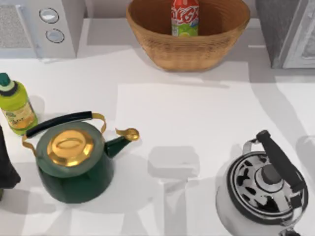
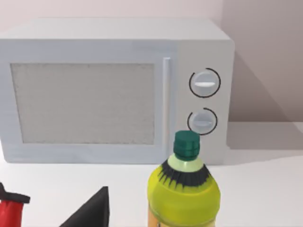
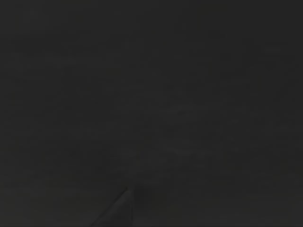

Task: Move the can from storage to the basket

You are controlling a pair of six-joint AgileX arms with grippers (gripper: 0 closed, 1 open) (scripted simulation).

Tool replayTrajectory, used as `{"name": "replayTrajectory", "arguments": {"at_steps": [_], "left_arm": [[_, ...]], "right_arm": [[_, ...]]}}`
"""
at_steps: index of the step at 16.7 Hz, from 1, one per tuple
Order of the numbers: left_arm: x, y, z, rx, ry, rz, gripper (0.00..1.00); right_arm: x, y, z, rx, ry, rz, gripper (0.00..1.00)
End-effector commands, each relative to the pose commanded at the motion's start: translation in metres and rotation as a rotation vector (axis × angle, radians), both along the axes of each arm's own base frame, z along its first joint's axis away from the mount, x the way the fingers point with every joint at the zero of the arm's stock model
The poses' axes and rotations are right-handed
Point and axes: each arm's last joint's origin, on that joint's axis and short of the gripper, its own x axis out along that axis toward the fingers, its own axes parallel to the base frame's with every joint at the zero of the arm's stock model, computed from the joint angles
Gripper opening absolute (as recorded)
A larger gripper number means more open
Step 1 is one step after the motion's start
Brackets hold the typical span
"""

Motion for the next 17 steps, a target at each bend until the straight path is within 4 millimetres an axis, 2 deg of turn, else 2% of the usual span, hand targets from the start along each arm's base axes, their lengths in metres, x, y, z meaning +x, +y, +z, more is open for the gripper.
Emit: {"name": "replayTrajectory", "arguments": {"at_steps": [6, 9, 11, 13, 17], "left_arm": [[0.0, 0.0, 0.0, 0.0, 0.0, 0.0, 1.0], [0.0, 0.0, 0.0, 0.0, 0.0, 0.0, 1.0], [0.0, 0.0, 0.0, 0.0, 0.0, 0.0, 1.0], [0.0, 0.0, 0.0, 0.0, 0.0, 0.0, 1.0], [0.0, 0.0, 0.0, 0.0, 0.0, 0.0, 1.0]], "right_arm": [[-0.019, -0.006, -0.001, 0.006, -0.02, 0.011, 1.0], [-0.039, -0.02, -0.016, 0.007, -0.023, 0.017, 1.0], [-0.057, -0.031, -0.036, 0.003, -0.012, 0.019, 1.0], [-0.076, -0.043, -0.065, -0.002, 0.004, 0.02, 1.0], [-0.115, -0.064, -0.141, -0.009, 0.04, 0.022, 1.0]]}}
